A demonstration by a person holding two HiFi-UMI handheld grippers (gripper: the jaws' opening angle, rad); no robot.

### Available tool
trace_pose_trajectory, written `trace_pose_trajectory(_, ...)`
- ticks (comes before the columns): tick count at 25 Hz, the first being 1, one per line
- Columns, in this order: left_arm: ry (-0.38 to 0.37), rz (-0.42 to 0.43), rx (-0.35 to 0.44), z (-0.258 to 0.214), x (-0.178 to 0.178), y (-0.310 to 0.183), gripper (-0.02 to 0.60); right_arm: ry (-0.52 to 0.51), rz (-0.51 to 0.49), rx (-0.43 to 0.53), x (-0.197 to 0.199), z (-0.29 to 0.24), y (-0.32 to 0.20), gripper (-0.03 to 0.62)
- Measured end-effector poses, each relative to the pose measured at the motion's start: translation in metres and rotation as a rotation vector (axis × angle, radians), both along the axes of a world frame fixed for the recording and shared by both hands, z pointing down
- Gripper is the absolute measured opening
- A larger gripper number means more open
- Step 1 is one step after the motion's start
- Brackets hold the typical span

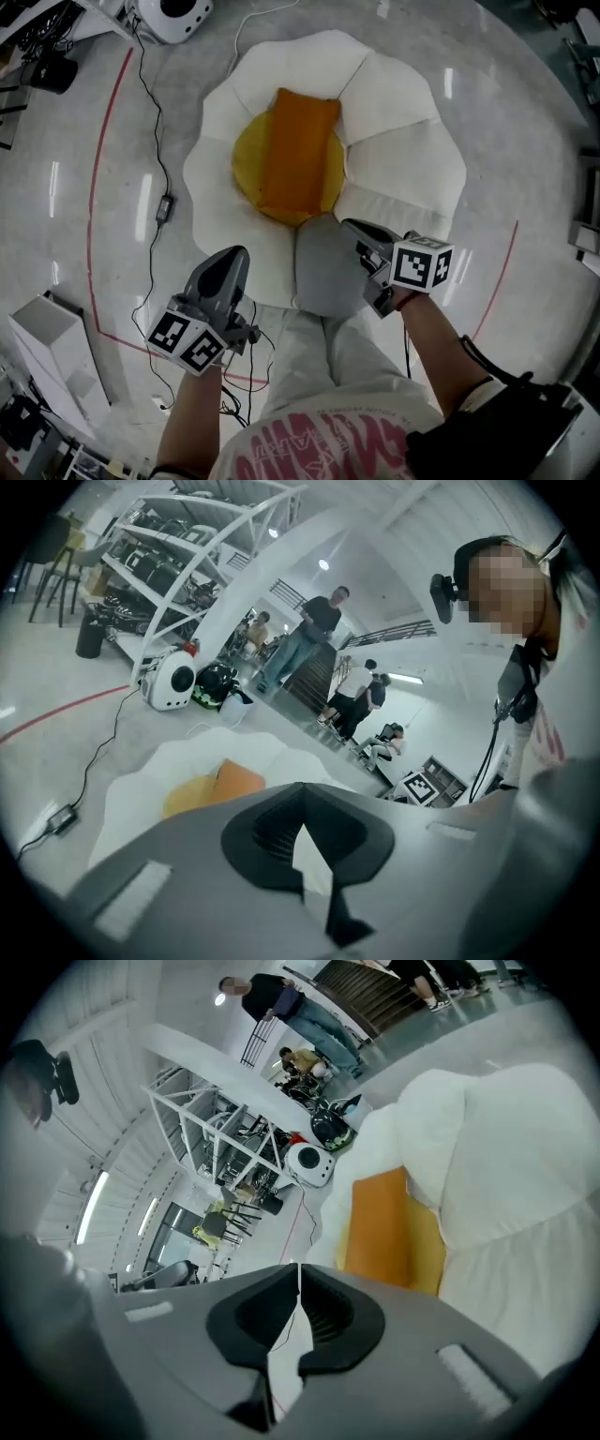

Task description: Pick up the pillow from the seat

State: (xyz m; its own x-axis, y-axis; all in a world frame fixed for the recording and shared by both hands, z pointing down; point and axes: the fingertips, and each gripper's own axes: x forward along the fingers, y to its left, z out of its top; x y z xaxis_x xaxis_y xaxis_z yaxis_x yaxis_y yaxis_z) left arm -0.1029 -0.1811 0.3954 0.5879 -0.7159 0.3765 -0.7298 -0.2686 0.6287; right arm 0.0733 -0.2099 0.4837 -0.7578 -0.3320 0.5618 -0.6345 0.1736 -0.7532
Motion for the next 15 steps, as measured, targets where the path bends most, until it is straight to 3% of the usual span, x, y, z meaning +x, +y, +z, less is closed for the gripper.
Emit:
trace_pose_trajectory(10,-0.155,-0.123,-0.106,0.196,-0.018,-0.044,0.012,0.032,0.033,-0.043,-0.016,0.172,-0.045,0.056)
trace_pose_trajectory(15,-0.176,-0.166,-0.152,0.262,-0.024,-0.072,0.012,-0.047,0.191,-0.109,-0.014,0.225,-0.065,0.09)
